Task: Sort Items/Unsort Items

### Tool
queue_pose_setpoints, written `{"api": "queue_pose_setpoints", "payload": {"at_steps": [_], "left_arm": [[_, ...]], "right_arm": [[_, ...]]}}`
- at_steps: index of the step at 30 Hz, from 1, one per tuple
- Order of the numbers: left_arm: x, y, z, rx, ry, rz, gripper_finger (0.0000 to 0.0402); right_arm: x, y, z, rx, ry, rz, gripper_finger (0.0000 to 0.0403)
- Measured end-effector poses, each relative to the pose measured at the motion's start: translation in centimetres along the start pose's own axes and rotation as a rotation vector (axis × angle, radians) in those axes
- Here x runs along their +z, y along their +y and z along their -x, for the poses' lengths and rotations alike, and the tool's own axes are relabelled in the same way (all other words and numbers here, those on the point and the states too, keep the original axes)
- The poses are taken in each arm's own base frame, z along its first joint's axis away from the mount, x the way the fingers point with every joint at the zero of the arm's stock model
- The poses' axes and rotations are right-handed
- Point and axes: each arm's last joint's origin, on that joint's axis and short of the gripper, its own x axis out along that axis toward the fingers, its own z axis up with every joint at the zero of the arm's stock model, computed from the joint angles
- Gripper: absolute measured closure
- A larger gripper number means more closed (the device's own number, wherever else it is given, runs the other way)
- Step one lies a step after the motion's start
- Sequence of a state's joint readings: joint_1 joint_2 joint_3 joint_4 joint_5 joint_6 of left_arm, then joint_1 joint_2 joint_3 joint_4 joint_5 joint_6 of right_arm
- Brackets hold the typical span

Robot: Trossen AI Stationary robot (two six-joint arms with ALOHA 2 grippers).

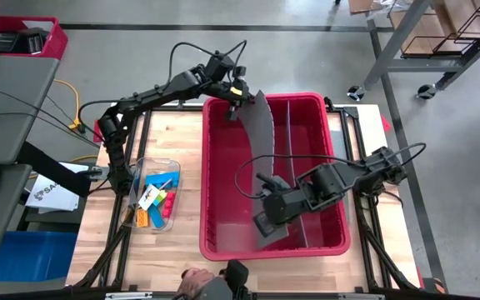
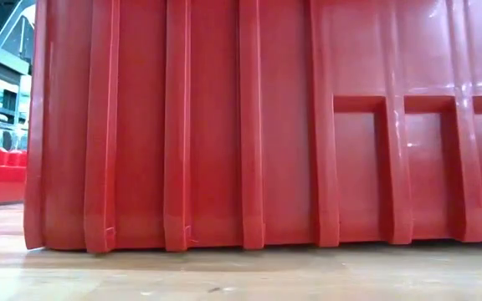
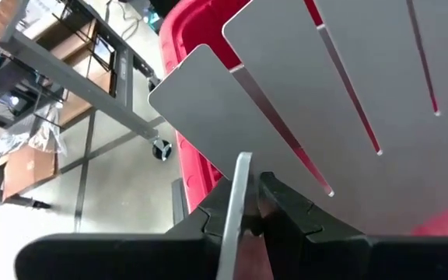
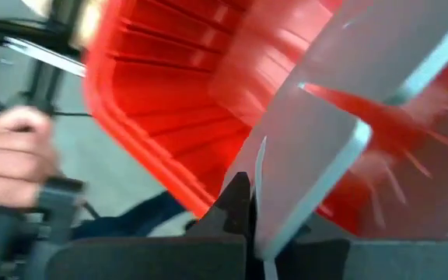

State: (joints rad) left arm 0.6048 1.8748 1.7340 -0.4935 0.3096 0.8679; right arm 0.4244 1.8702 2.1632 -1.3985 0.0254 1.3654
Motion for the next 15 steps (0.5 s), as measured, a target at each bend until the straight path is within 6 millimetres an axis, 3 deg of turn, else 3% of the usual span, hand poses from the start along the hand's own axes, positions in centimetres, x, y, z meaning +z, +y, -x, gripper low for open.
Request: {"api": "queue_pose_setpoints", "payload": {"at_steps": [3, 9, 15], "left_arm": [[0.0, -0.1, 0.0, -0.003, 0.006, 0.023, 0.036], [0.7, -0.3, -0.1, 0.004, -0.015, -0.032, 0.036], [2.0, 0.3, 1.7, 0.056, -0.06, -0.045, 0.036]], "right_arm": [[-0.1, -0.5, 0.2, -0.05, 0.009, -0.012, 0.0403], [0.3, 0.0, 1.0, 0.03, -0.031, 0.016, 0.0403], [0.4, 0.2, 1.0, 0.053, -0.045, 0.053, 0.0403]]}}
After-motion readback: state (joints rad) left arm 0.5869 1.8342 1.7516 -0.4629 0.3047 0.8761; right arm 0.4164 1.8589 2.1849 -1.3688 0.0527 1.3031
